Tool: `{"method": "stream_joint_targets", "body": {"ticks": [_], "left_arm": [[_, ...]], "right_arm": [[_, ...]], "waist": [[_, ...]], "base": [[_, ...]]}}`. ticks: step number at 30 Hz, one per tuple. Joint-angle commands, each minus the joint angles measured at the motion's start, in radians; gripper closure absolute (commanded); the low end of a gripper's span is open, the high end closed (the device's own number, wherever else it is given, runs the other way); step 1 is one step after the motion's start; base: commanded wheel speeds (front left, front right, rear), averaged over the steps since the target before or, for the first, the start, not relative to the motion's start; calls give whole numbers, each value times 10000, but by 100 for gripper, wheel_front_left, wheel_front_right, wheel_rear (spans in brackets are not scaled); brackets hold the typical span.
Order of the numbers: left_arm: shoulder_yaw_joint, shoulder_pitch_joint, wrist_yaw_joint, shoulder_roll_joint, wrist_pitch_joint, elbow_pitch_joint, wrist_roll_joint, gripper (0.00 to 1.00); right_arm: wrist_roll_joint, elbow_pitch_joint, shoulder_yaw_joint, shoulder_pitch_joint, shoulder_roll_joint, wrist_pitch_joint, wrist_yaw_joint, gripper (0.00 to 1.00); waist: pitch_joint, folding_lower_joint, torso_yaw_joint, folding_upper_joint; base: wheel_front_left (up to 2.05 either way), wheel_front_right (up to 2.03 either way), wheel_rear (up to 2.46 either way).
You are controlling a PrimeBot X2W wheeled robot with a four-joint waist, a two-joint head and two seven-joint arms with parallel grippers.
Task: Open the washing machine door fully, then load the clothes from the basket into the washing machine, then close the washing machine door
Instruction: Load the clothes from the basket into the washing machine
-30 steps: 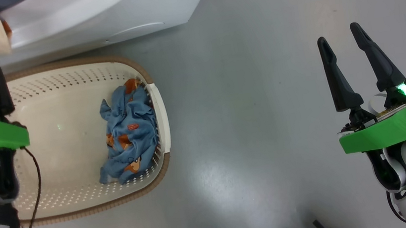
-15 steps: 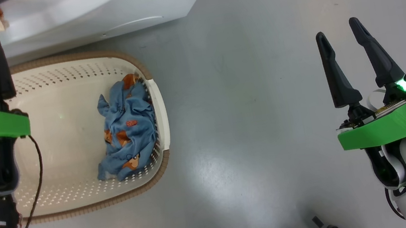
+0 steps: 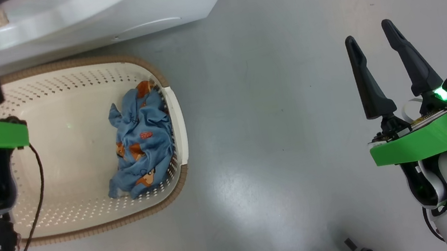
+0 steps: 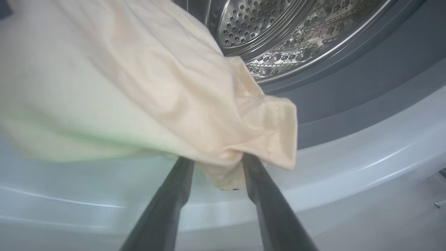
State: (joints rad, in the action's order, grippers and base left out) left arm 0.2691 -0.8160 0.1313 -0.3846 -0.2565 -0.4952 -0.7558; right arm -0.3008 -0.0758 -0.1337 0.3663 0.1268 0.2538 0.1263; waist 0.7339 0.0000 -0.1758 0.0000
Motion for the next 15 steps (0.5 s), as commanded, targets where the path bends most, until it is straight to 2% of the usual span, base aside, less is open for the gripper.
{"method": "stream_joint_targets", "body": {"ticks": [1,3,15], "left_arm": [[-305,64,-6,-432,-53,308,-17,89],[-333,42,-6,-417,-53,347,-17,100],[-704,42,-6,-346,-53,1130,316,100]], "right_arm": [[87,235,-243,-5,30,80,44,0],[84,235,-235,-11,30,80,44,0],[73,231,-196,-41,-7,80,44,0]], "waist": [[-8,0,-10,0],[-21,0,-19,0],[-97,0,27,0]], "base": [[0,0,0],[0,0,0],[0,0,0]]}}
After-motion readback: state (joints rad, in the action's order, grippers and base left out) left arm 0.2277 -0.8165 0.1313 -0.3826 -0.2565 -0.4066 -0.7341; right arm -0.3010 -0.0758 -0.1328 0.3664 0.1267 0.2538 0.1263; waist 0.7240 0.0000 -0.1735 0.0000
